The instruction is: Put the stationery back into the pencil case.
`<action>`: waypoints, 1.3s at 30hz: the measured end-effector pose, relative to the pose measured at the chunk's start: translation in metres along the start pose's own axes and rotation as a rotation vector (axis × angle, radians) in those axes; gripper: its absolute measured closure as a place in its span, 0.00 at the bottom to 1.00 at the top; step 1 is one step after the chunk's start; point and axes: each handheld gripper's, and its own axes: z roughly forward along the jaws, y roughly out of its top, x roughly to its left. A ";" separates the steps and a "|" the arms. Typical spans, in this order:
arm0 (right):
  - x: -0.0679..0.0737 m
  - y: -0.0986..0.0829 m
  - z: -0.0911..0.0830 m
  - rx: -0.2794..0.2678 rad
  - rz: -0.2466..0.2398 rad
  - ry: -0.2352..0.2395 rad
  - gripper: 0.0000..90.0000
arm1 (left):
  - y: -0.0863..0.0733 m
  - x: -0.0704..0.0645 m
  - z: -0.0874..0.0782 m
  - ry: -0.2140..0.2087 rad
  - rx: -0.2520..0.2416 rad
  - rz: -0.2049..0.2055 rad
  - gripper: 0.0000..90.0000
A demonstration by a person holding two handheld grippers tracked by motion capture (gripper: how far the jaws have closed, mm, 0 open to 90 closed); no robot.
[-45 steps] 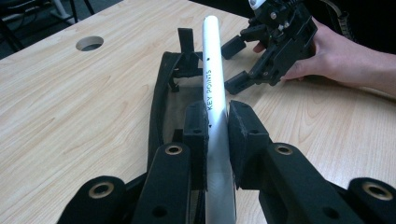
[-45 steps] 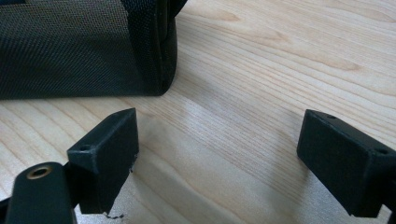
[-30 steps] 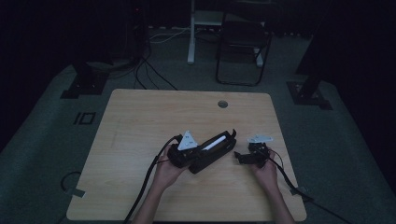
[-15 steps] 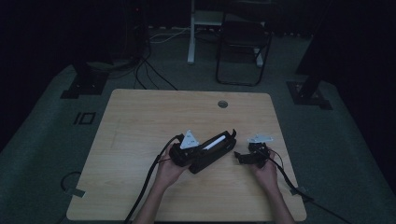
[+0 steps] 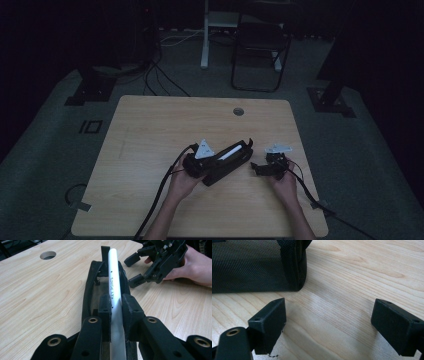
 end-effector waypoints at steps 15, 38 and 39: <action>0.000 0.000 0.000 0.000 0.000 0.000 0.14 | -0.001 0.002 0.010 0.003 0.021 -0.004 0.87; 0.000 0.000 0.000 0.000 0.000 0.000 0.14 | 0.006 0.002 0.029 0.005 0.037 -0.007 0.87; 0.000 0.000 0.000 0.000 0.000 0.000 0.14 | 0.006 0.002 0.030 0.007 0.037 -0.009 0.87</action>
